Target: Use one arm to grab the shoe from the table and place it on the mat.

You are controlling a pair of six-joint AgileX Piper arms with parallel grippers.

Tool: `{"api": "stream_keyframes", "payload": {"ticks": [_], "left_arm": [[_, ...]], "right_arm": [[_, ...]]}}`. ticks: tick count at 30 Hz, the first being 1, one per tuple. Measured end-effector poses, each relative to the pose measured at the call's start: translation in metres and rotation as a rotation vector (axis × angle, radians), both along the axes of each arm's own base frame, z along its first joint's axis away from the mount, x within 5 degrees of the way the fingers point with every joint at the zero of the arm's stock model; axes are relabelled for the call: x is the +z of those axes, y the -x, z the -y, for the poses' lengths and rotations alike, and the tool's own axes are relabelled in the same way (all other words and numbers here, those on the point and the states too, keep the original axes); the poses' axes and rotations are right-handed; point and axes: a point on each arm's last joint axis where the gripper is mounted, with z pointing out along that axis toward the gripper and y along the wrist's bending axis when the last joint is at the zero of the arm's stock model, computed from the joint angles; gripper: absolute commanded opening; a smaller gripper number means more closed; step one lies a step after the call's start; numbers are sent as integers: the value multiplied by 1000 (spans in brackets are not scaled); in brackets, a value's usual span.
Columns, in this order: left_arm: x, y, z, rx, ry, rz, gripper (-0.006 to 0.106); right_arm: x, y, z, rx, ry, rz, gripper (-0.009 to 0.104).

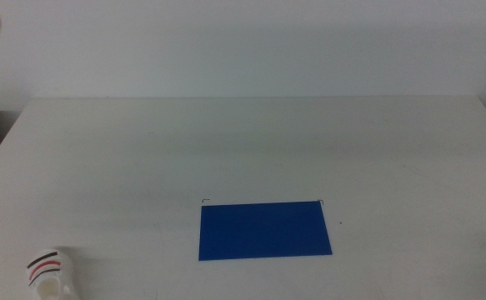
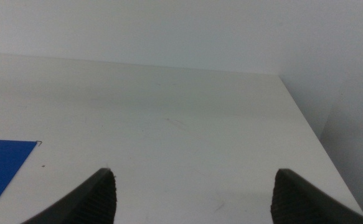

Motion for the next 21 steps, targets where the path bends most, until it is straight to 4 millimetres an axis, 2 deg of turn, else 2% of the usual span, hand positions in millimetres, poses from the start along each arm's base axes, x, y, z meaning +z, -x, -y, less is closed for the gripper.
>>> {"api": "stream_keyframes", "payload": {"ticks": [9,15,21], "left_arm": [[-29,-38,5,51,86,-165,94],[-66,-46,6,87,96,-307,94],[-93,-54,7,127,125,-333,94]], "right_arm": [[0,0,0,0,0,0,64],[0,0,0,0,0,0,64],[0,0,0,0,0,0,64]]}}
